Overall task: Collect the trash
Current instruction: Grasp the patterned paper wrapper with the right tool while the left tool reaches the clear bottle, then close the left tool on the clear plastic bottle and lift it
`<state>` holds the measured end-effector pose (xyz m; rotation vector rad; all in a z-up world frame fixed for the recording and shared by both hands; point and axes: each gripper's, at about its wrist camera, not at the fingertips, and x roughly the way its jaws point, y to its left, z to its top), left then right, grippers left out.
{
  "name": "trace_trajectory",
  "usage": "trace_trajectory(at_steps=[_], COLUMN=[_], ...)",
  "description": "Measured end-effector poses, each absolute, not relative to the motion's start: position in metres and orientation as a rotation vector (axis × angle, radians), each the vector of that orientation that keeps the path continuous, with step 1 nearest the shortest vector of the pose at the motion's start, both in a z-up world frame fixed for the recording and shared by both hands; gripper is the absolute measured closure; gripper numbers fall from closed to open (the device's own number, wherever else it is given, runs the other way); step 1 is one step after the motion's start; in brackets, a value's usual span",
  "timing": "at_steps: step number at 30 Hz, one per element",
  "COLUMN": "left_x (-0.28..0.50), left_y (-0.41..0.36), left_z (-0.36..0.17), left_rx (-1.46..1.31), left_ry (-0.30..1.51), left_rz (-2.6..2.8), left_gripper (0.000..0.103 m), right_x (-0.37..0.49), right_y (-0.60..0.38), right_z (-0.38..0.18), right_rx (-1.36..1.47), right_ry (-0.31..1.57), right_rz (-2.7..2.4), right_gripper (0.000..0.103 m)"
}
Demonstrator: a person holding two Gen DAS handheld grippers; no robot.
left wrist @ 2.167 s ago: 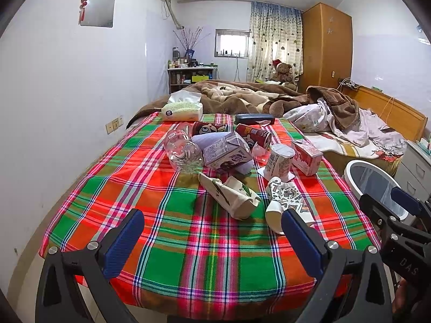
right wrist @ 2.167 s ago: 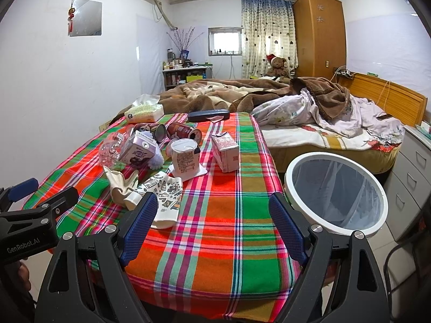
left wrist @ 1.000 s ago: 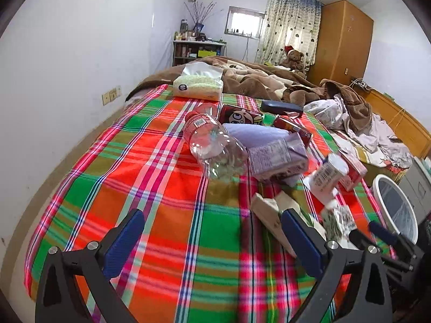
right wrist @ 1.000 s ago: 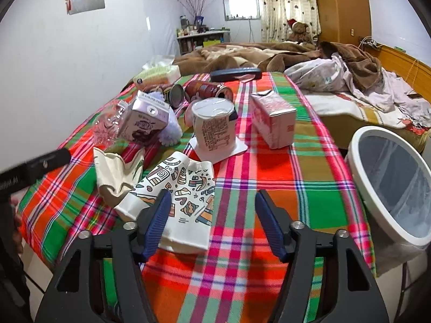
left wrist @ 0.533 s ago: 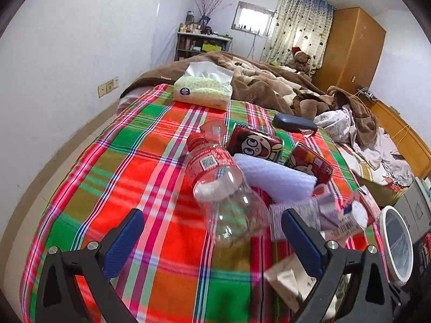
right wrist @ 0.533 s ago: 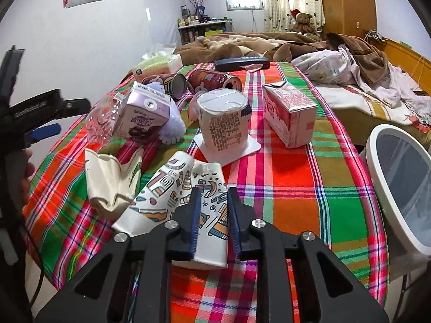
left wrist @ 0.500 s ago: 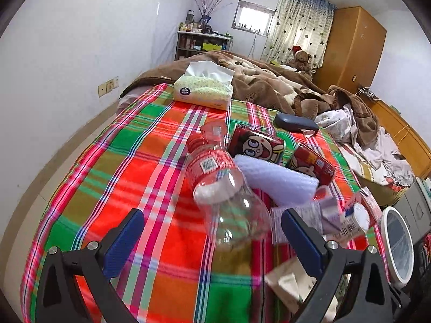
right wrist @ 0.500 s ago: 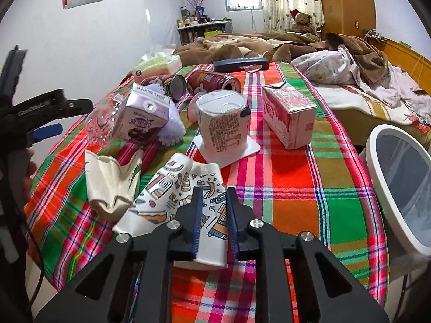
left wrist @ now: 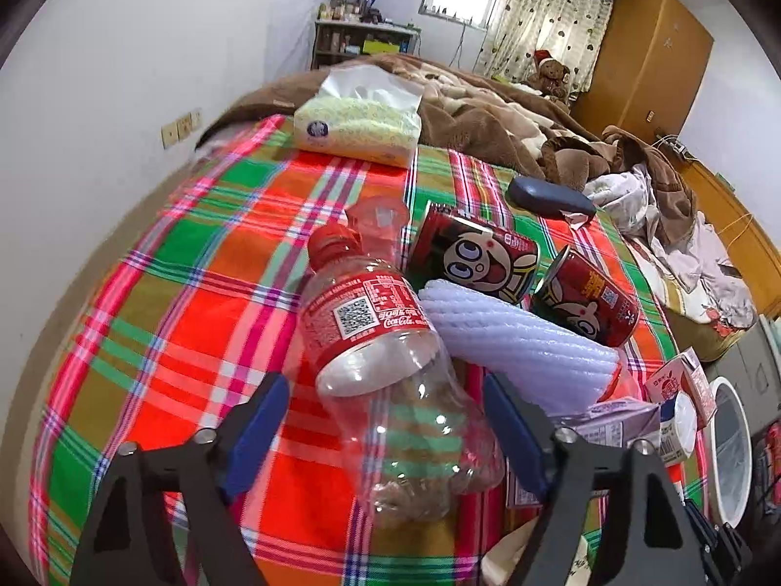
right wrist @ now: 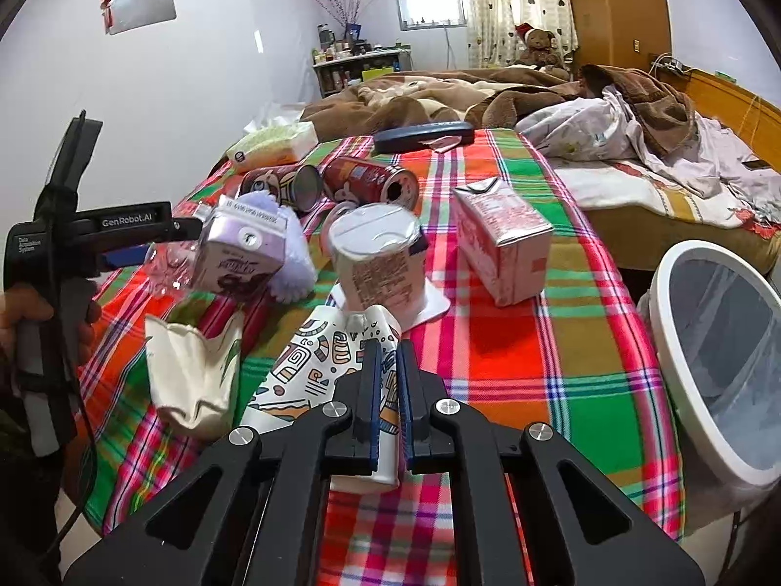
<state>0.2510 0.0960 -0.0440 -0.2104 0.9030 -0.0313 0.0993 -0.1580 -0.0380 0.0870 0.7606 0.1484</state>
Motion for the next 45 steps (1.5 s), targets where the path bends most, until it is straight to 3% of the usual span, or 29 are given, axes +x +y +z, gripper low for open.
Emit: trace_trajectory(at_steps=[3, 25, 45], left_x=[0.255, 0.277, 0.207], left_y=[0.094, 0.107, 0.103], left_z=[-0.046, -0.054, -0.022], left_rx=[-0.204, -0.278, -0.244], left_ry=[0.912, 0.935, 0.808], left_rz=[-0.03, 0.022, -0.002], left_gripper=[0.03, 0.033, 0.036], right_x=[0.1, 0.109, 0.099], right_y=[-0.162, -0.178, -0.189], right_z=[-0.036, -0.033, -0.021], right_rx=[0.085, 0.088, 0.119], right_ry=[0.755, 0.75, 0.699], right_rz=[0.14, 0.119, 0.117], right_gripper=[0.097, 0.097, 0.097])
